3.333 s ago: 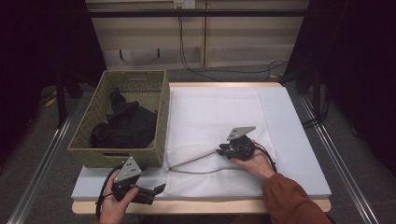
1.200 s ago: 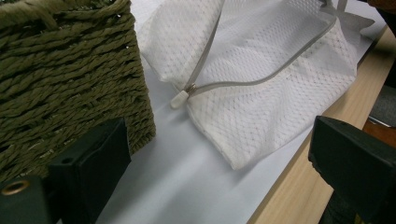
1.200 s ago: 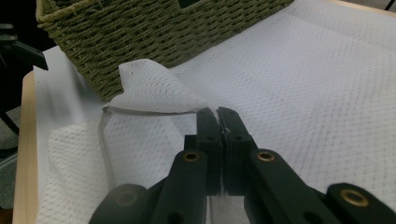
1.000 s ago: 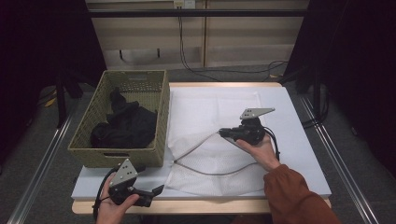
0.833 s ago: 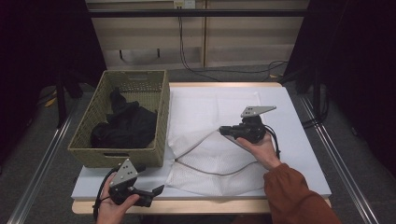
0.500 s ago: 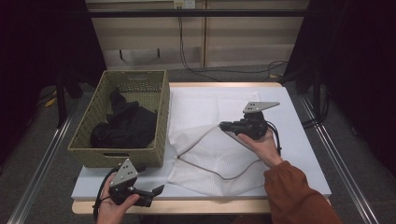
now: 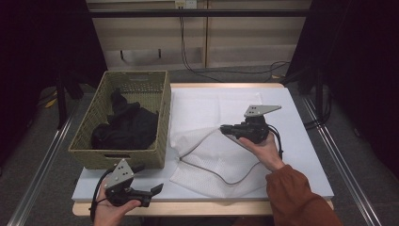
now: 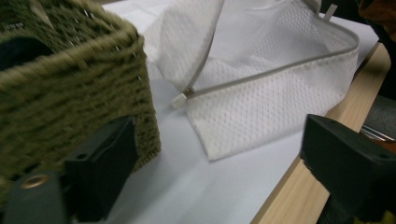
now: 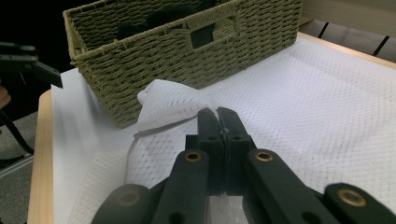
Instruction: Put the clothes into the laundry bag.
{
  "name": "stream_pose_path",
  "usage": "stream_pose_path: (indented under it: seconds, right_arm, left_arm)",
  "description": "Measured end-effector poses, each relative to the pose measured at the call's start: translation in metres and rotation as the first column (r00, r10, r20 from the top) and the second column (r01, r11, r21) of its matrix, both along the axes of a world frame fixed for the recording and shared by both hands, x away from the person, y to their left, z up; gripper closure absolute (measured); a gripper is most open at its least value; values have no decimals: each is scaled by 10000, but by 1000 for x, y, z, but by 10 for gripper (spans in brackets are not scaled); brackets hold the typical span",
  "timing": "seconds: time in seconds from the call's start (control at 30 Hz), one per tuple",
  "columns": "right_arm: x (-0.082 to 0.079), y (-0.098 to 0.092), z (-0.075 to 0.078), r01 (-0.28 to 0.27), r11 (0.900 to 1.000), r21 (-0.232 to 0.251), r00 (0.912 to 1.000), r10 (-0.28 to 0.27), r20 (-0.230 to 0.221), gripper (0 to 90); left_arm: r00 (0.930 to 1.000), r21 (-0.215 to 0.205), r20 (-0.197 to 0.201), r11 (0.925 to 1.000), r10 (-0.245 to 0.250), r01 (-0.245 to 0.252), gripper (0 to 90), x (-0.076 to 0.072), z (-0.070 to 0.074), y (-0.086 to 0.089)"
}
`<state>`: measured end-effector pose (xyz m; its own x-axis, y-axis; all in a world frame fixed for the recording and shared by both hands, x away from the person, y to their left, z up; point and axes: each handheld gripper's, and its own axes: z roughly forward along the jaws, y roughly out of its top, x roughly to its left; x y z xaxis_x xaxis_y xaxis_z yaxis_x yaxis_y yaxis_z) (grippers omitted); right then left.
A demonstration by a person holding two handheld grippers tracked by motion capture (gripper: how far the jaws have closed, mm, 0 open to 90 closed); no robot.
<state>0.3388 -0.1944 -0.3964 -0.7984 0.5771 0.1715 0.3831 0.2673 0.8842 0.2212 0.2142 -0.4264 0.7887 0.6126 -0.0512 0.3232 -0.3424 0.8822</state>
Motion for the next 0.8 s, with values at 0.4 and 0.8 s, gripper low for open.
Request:
stream_pose_path:
  seconds: [0.4,0.8]
  right_arm:
    - [1,1,-3,-65,10000,-31,9999,65,-118,894]
    - [2,0,-3,-104,9999,27,9998,105,-153,893]
  left_arm:
    - [9950,-236,650,9970,758,-744,129,14,36,24]
    - [9901,162,562,9915,1283,-1294,95,56,49,39]
